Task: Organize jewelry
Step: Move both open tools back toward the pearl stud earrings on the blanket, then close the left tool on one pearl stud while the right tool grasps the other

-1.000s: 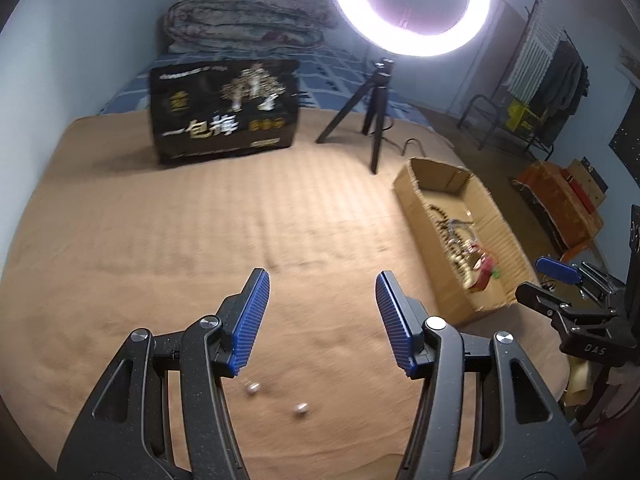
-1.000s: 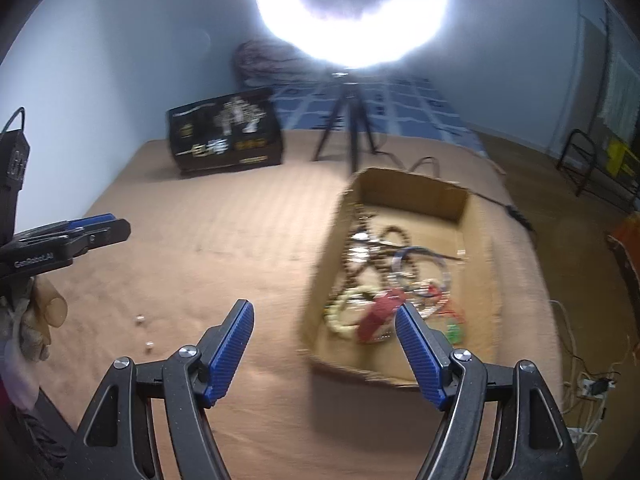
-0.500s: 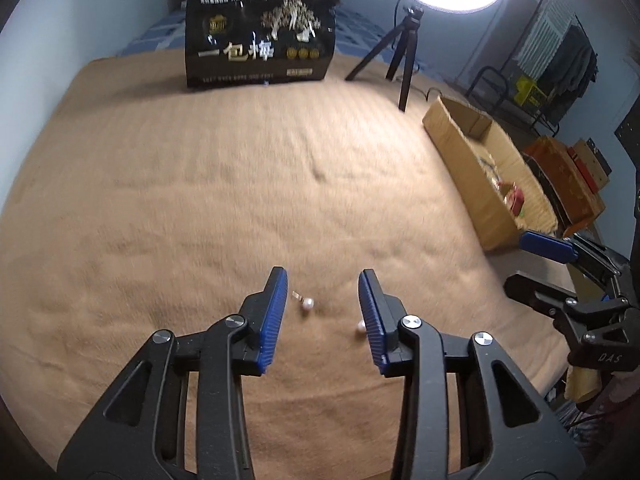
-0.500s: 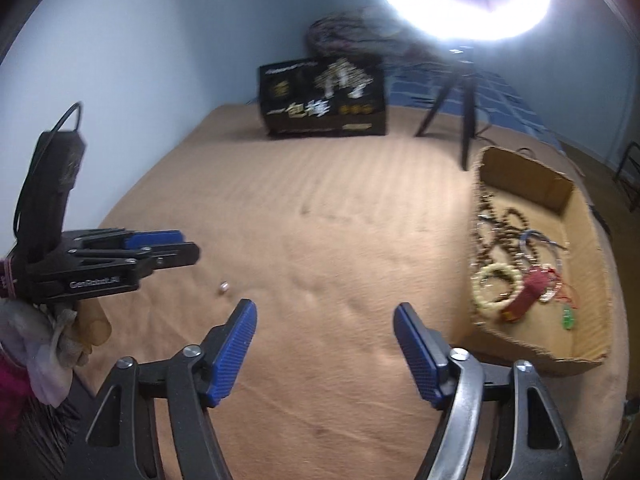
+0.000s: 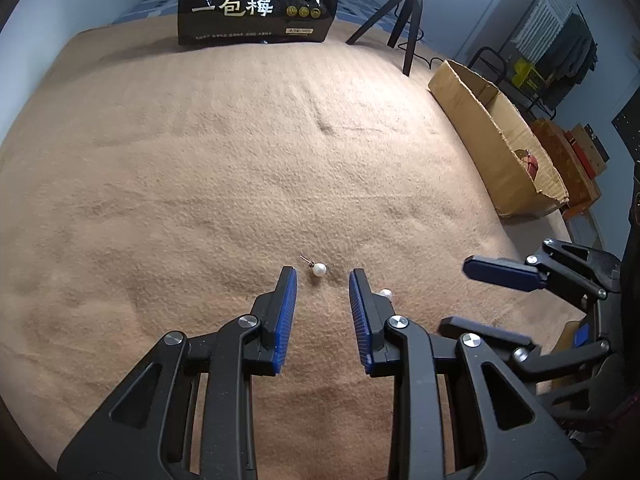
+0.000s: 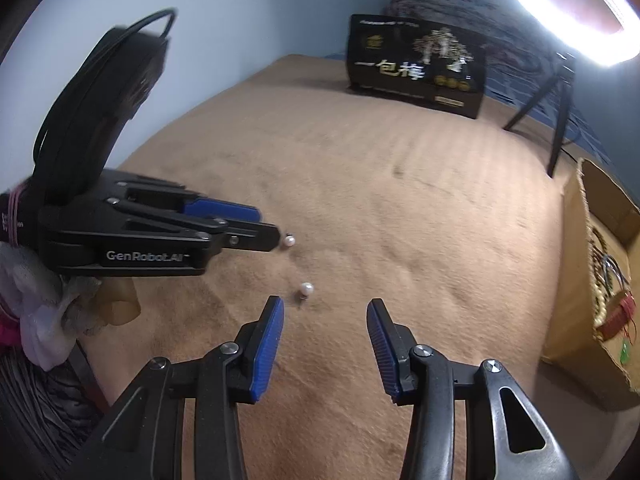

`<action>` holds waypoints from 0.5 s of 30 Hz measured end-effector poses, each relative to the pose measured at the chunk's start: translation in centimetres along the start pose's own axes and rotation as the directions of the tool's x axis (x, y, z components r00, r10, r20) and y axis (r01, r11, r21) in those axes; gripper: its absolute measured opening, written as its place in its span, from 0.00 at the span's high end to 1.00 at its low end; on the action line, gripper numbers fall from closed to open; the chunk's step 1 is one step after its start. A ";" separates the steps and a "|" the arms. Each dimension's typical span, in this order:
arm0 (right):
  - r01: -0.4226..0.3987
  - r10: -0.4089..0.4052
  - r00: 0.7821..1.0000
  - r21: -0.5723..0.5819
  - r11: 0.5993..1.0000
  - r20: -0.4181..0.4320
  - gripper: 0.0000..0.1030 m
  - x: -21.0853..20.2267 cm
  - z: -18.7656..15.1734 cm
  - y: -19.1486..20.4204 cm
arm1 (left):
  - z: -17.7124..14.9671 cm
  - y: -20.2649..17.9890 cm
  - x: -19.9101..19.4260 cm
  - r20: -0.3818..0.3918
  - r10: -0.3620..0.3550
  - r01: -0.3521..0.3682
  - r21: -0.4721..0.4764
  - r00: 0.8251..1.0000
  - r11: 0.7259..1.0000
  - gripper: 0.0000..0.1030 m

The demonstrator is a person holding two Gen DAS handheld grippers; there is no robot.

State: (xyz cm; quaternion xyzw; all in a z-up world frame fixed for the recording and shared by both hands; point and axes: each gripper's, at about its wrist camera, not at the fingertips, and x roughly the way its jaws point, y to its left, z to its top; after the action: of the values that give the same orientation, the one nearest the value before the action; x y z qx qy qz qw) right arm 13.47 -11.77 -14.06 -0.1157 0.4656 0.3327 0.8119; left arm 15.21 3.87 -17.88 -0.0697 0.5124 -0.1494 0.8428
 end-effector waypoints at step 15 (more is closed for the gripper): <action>-0.032 0.031 0.999 -0.011 0.999 -0.038 0.62 2.4 0.4 0.1 | 0.0 -0.3 2.2 -0.034 0.018 -0.016 0.043 0.999 0.999 0.79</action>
State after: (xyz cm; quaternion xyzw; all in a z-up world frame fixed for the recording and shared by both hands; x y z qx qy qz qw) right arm 14.52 -10.49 -15.84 -0.1195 0.4808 0.3461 0.7968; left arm 16.14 2.88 -19.64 -0.0449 0.5241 -0.1543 0.8364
